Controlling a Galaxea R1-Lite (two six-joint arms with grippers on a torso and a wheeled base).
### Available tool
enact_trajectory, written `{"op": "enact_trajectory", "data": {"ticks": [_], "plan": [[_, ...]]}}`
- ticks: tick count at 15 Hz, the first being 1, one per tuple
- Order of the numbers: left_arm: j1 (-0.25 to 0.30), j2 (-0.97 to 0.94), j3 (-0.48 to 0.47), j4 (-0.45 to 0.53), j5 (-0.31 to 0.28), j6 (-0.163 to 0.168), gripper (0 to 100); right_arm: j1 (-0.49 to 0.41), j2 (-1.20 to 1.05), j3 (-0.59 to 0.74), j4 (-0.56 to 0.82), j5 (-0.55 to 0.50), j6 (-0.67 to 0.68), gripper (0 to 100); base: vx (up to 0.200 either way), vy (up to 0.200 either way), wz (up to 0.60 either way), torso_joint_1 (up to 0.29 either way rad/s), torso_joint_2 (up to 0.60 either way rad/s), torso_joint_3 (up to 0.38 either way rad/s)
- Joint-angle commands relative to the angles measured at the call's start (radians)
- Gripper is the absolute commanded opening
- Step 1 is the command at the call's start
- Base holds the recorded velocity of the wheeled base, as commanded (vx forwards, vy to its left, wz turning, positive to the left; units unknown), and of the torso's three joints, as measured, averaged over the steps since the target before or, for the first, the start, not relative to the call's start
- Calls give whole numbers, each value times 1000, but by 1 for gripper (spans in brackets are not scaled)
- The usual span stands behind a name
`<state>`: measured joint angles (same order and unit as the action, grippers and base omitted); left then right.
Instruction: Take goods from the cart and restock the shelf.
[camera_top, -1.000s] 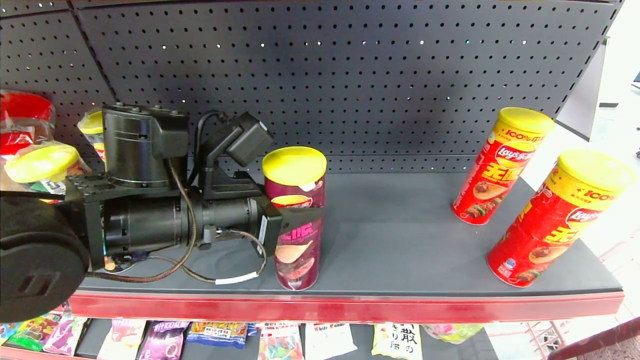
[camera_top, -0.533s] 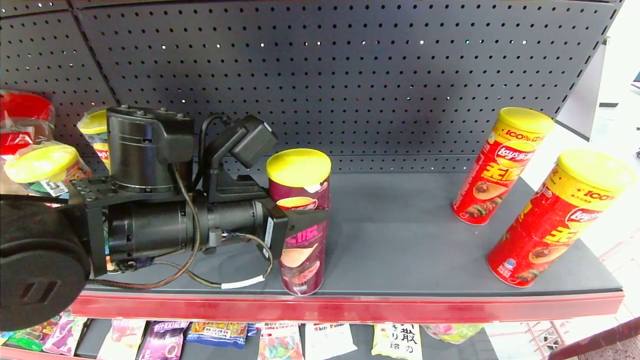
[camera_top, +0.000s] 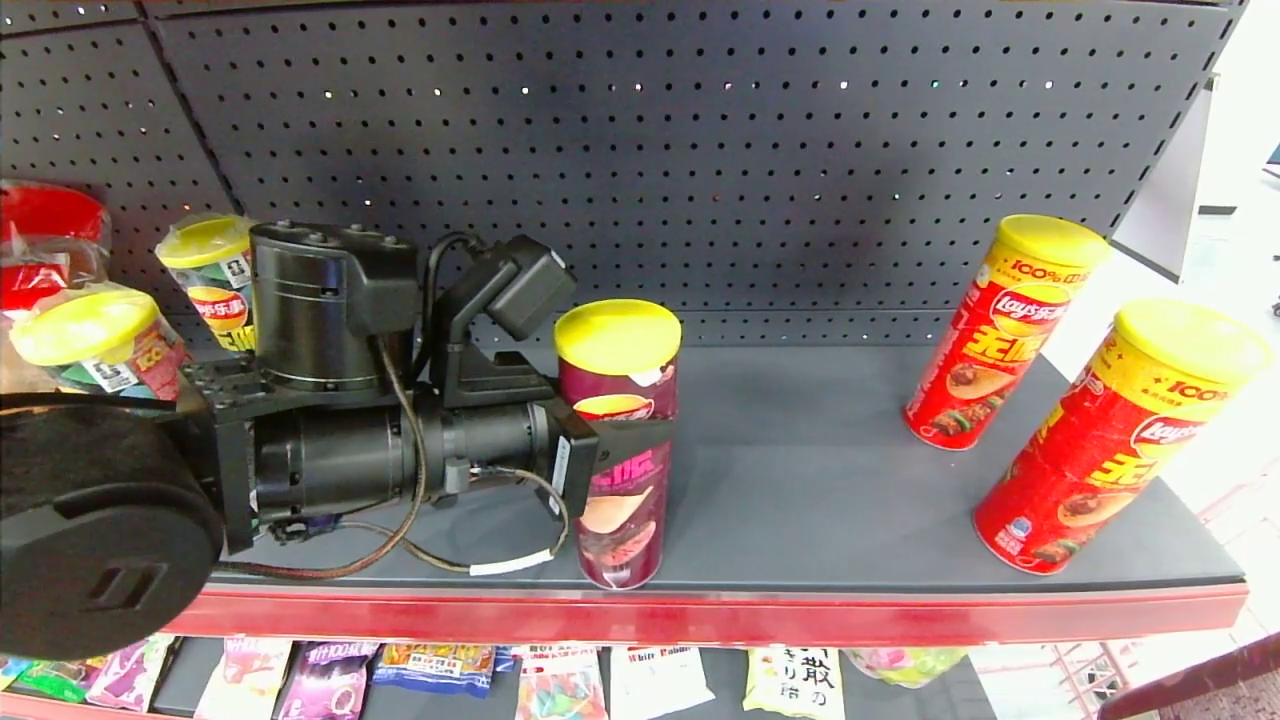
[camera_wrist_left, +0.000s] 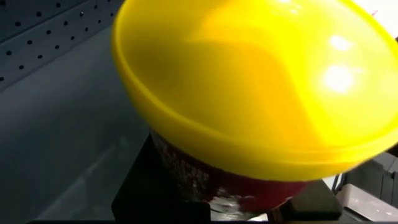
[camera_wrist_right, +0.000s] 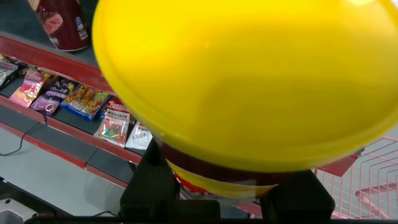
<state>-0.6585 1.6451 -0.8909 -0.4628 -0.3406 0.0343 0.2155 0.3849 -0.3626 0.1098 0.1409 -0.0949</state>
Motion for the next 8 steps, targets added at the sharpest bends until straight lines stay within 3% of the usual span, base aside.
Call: {"op": "enact_trajectory", "data": {"ticks": [1,8], "plan": [[0,15,-2,1,2,-1,0,1,2,-3,-1,0,0,0,0,0,0,0,0,0],[-13,-39,76,1,12,-2,0,1,3,-3,1,0,0,0,0,0,0,0,0,0]]}}
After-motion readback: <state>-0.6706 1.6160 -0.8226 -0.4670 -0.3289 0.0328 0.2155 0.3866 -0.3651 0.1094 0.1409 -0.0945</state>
